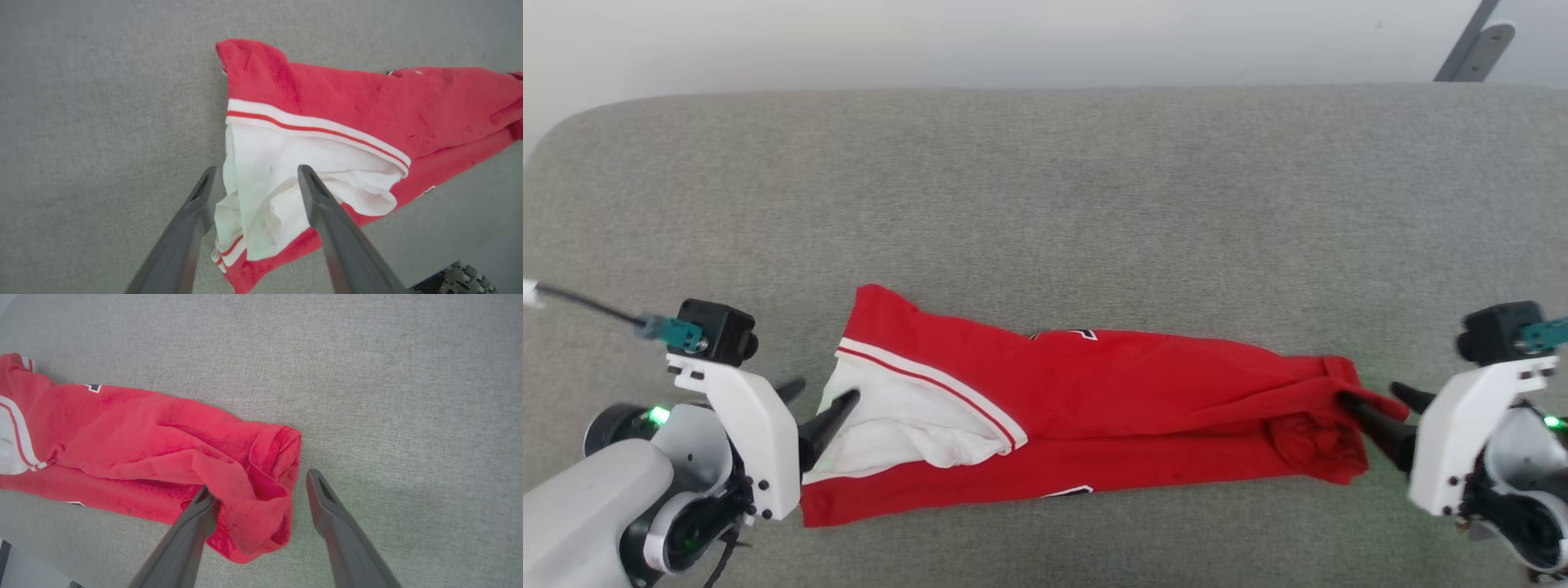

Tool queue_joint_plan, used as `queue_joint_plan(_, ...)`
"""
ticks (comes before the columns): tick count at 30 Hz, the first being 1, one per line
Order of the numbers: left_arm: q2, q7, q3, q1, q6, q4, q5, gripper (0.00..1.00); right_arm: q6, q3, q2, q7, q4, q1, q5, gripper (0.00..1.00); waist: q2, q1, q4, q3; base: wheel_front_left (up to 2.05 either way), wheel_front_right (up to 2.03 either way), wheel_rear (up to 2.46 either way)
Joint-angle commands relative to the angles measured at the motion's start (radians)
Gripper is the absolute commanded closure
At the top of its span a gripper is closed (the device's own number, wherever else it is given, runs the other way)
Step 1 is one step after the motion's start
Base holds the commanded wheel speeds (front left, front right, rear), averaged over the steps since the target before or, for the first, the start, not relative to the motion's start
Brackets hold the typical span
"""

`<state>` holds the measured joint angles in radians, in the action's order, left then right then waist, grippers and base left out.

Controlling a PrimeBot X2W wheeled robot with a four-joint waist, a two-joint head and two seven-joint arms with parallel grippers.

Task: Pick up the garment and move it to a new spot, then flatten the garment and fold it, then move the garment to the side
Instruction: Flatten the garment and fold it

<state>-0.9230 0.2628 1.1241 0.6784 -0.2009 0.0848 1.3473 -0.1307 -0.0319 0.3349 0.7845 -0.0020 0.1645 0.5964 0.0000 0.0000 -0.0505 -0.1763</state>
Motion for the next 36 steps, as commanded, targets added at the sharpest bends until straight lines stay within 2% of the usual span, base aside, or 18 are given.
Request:
queue_joint_plan(1,-0.004,-0.066,-0.013,-0.022,0.015,-0.009,-0.037,0.0,0.0,0.023,0.001,0.003,-0.005,-0.01,0.001,0.0,0.0,0.0,-0.008,0.003,0.0,0.0,0.0)
queue_joint_plan(4,0.001,-0.197,-0.036,-0.052,0.033,-0.018,-0.069,0.0,0.0,0.052,0.0,0.01,0.008,-0.009,0.002,0.0,0.0,0.0,-0.025,0.001,0.0,0.0,0.0)
queue_joint_plan(5,0.005,-0.281,-0.049,-0.071,0.035,-0.02,-0.096,0.0,0.0,0.072,-0.001,0.011,0.027,0.0,0.005,0.0,0.0,0.0,-0.037,-0.001,0.0,0.0,0.0)
queue_joint_plan(10,0.026,-0.454,-0.072,-0.129,0.029,-0.024,-0.135,0.0,0.0,0.085,0.002,0.022,0.099,0.016,0.018,0.0,0.0,0.0,-0.075,-0.005,0.0,0.0,0.0)
queue_joint_plan(18,0.068,-0.528,-0.15,-0.204,-0.003,-0.031,-0.229,0.0,0.0,0.039,0.001,0.038,0.255,0.062,0.048,0.0,0.0,0.0,-0.132,-0.014,0.0,0.0,0.0)
queue_joint_plan(23,0.145,-0.529,-0.322,-0.31,-0.001,-0.044,-0.341,0.0,0.0,-0.024,-0.023,0.066,0.351,0.095,0.093,0.0,0.0,0.0,-0.154,-0.014,0.0,0.0,0.0)
queue_joint_plan(24,0.163,-0.529,-0.362,-0.331,0.005,-0.048,-0.368,0.0,0.0,-0.036,-0.024,0.073,0.362,0.1,0.105,0.65,0.0,0.0,-0.157,-0.013,0.0,0.0,0.0)
queue_joint_plan(25,0.182,-0.529,-0.399,-0.356,0.009,-0.051,-0.391,0.0,-0.001,-0.047,-0.025,0.081,0.367,0.104,0.122,1.0,0.0,0.0,-0.16,-0.011,0.0,0.0,0.0)
queue_joint_plan(30,0.258,-0.529,-0.543,-0.469,0.042,-0.051,-0.495,0.0,0.0,-0.038,-0.003,0.09,0.362,0.126,0.186,1.0,0.0,0.0,-0.162,-0.002,0.0,0.0,0.0)
queue_joint_plan(36,0.373,-0.529,-0.752,-0.609,0.116,-0.065,-0.628,0.0,0.0,0.009,0.042,0.104,0.308,0.128,0.255,1.0,0.0,0.0,-0.151,0.018,0.0,0.0,0.0)
